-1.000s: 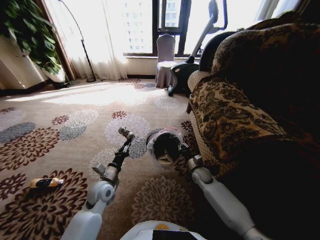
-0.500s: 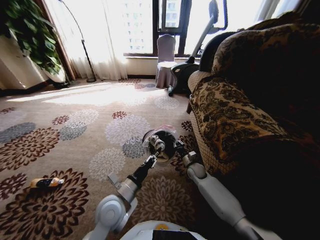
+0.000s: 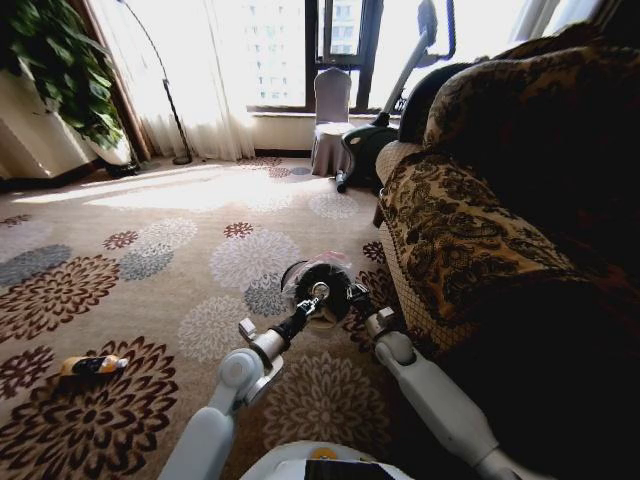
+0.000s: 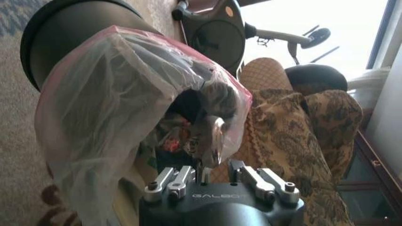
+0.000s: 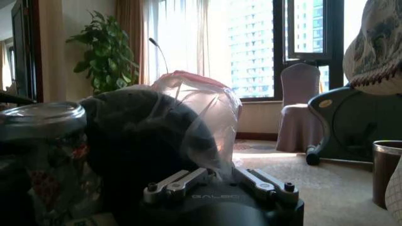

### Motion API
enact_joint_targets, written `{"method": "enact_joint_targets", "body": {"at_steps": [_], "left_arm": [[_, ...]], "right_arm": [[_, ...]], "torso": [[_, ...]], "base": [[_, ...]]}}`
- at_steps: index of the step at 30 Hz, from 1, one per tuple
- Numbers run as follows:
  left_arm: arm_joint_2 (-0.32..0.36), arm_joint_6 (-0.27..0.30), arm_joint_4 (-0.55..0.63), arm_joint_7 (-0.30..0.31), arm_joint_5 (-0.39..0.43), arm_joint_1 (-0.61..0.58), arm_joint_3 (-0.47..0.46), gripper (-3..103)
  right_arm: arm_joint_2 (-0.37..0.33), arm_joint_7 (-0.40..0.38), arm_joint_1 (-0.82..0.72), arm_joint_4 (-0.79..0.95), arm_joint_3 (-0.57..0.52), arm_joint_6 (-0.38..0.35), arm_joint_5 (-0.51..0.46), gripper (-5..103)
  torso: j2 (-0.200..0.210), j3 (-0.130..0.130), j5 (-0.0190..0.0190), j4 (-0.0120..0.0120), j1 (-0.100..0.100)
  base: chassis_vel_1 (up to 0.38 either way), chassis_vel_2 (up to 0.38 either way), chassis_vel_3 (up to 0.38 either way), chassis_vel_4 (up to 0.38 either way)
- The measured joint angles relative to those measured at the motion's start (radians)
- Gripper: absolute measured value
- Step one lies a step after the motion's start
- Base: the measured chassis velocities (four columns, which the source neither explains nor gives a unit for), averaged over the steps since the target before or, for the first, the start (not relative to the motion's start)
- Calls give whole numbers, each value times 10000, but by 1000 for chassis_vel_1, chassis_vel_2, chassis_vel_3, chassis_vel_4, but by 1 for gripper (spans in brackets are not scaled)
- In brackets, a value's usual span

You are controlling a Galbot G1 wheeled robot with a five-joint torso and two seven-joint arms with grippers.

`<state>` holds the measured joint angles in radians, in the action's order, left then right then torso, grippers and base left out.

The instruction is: Pick up the trash from the ground and place it into the trash bin.

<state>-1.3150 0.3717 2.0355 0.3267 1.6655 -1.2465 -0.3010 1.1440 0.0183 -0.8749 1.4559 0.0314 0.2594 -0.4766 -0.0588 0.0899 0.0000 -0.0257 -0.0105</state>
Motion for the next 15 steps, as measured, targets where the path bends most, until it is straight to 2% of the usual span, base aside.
{"method": "enact_joint_targets", "body": {"at_steps": [1, 3, 4, 7, 8, 9, 10, 12, 13, 15], "left_arm": [[0, 0, 0, 0, 0, 0, 0, 27], [133, 156, 43, -28, -3, 2, 20, 38], [133, 156, 43, -28, -3, 2, 20, 38], [223, 281, 117, -216, -198, -126, 1, 55], [253, 357, 182, -339, -487, -197, 4, 60], [253, 357, 182, -339, -487, -197, 4, 60], [299, 427, 257, -546, -970, -279, 30, 60], [419, 484, 316, -1307, -2319, -475, 153, 72], [419, 484, 316, -1307, -2319, -475, 153, 72], [603, 291, 354, -2437, -4407, -714, 280, 82]], "right_arm": [[0, 0, 0, 0, 0, 0, 0, 0], [-48, -2, -15, 4, -81, -4, -26, 0], [-48, -2, -15, 4, -81, -4, -26, 0], [-50, -2, -30, 4, -181, -6, -54, 0], [-46, -2, -45, 4, -193, -6, -57, 0], [-46, -2, -45, 4, -193, -6, -57, 0], [-44, -3, -68, 4, -200, -6, -57, 0], [-40, -2, -135, 17, -226, -6, -58, 0], [-40, -2, -135, 17, -226, -6, -58, 0], [-39, -3, -230, 97, -269, -7, -61, 0]], "torso": [[0, 0, 0, 0, 0], [0, 0, 0, 0, 0], [0, 0, 0, 0, 0], [0, 0, 0, -1, 0], [0, 0, 0, -1, 1], [0, 0, 0, -1, 1], [0, -1, 1, -1, 1], [0, -1, 0, -1, 1], [0, -1, 0, -1, 1], [0, -1, 0, 0, 0]], "base": [[0, 0, 0, 0], [0, 0, 0, 0], [0, 0, 0, 0], [0, 0, 0, 0], [0, 0, 0, 0], [0, 0, 0, 0], [0, 0, 0, 0], [0, 0, 0, 0], [0, 0, 0, 0], [0, 0, 0, 0]]}}
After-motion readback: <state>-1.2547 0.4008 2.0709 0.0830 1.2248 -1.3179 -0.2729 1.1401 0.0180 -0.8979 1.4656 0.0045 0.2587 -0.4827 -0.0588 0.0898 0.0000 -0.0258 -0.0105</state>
